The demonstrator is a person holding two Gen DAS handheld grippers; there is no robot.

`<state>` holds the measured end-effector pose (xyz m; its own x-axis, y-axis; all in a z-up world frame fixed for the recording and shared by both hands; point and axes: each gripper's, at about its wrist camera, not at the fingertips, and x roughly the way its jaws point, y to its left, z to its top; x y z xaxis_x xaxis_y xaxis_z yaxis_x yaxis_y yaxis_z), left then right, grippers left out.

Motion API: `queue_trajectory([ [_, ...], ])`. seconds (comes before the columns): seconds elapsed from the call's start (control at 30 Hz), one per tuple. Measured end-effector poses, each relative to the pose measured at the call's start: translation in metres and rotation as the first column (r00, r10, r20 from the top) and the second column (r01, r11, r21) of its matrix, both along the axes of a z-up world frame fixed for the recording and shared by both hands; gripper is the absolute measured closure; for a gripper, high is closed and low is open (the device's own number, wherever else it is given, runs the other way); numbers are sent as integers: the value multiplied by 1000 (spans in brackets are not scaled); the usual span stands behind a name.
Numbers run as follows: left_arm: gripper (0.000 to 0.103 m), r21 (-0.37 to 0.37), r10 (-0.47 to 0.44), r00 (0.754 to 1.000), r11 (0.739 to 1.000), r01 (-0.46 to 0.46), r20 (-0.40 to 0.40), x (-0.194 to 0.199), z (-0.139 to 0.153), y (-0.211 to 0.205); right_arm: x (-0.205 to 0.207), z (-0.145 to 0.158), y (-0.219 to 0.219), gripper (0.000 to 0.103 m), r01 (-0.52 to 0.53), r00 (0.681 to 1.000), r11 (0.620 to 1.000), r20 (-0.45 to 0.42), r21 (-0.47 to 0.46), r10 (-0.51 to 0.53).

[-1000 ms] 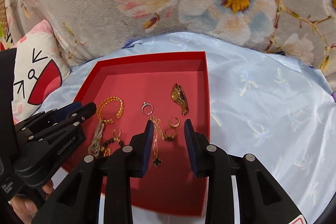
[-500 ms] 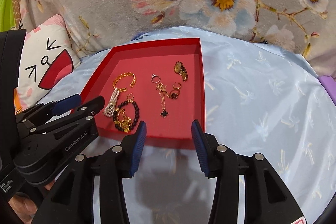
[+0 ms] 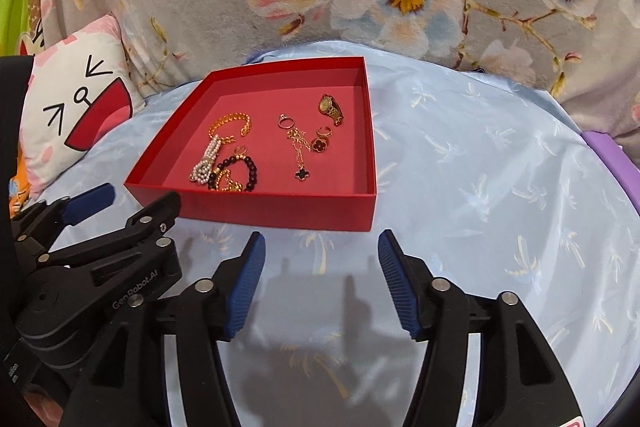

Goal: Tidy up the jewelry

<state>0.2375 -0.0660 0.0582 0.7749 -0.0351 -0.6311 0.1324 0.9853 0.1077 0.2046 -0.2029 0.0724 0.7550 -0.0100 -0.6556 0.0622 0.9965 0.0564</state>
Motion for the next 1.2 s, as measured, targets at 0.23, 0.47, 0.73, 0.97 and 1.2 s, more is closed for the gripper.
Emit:
queue_trajectory([
  [0.23,23,22,41,999,999,-41,3,-9,-20,9,-9,-14,10,36,20,1000,997,13,-79,-19],
  [0.47,10,-15,55,998,998,-55,-10,-10,-23,18,-10,-15,1,25,45,999,998,5,-37,-45],
  [0.73,10,-23,64,998,998,-65,-14,-9,-24,20,-9,-17,3,23,53,999,997,-9,-50,-53],
  [0.97,10,-19,72,997,997,-72,-14,-9,-24,20,-7,-19,2,23,51,998,998,-23,-47,-52],
  [1.2,10,-16,74,997,997,-74,-14,-9,-24,20,-6,-20,2,23,52,998,998,-27,-47,-53],
])
